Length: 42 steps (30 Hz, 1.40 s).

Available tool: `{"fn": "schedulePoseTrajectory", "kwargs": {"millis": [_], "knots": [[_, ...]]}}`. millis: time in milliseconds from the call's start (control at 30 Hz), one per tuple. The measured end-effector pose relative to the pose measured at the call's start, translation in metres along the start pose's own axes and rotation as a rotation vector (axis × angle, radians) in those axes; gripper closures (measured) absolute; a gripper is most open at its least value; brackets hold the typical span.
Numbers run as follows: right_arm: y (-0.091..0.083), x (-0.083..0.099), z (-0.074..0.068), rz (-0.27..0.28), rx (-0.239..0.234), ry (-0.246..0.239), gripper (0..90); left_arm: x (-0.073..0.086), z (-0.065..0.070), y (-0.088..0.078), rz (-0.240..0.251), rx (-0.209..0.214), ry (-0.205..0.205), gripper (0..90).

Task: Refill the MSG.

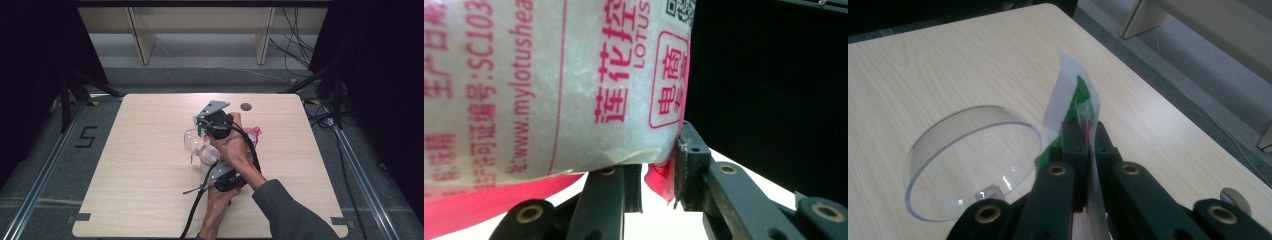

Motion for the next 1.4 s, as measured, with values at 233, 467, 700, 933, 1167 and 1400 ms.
{"fn": "schedulePoseTrajectory", "kwargs": {"millis": [233, 467, 700, 933, 1167, 1400], "knots": [[0.0007, -0.0002, 0.0005, 0.008, 0.004, 0.001, 90.0, -0.0009, 0.0012, -0.0001, 0.003, 0.009, -0.010, 75.8], [0.0009, 0.0004, -0.0015, -0.002, 0.007, 0.001, 90.0, -0.0017, 0.0014, -0.0002, 0.007, 0.007, -0.006, 75.8], [0.0032, 0.0022, -0.0032, -0.018, 0.005, -0.007, 90.0, -0.0018, 0.0021, 0.0000, 0.007, 0.004, -0.008, 75.8], [0.0038, 0.0028, -0.0008, -0.021, 0.007, -0.013, 90.0, -0.0001, 0.0019, -0.0013, -0.018, -0.024, 0.002, 75.8], [0.0043, 0.0042, -0.0011, -0.024, 0.013, -0.021, 90.0, -0.0003, 0.0017, -0.0007, -0.010, -0.024, -0.004, 75.9], [0.0029, 0.0016, -0.0030, -0.018, -0.002, -0.012, 90.0, -0.0024, 0.0042, 0.0006, 0.018, 0.011, -0.024, 75.9]]}}
Point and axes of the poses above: each handheld gripper's, and its own axes: y roughly forward along the jaws, x roughly out of its underside, z roughly to its right, the point moved 8 cm from there along y, roughly forward along the jaws, and after that the axes turned 5 degrees about z, right-handed, at the moved point
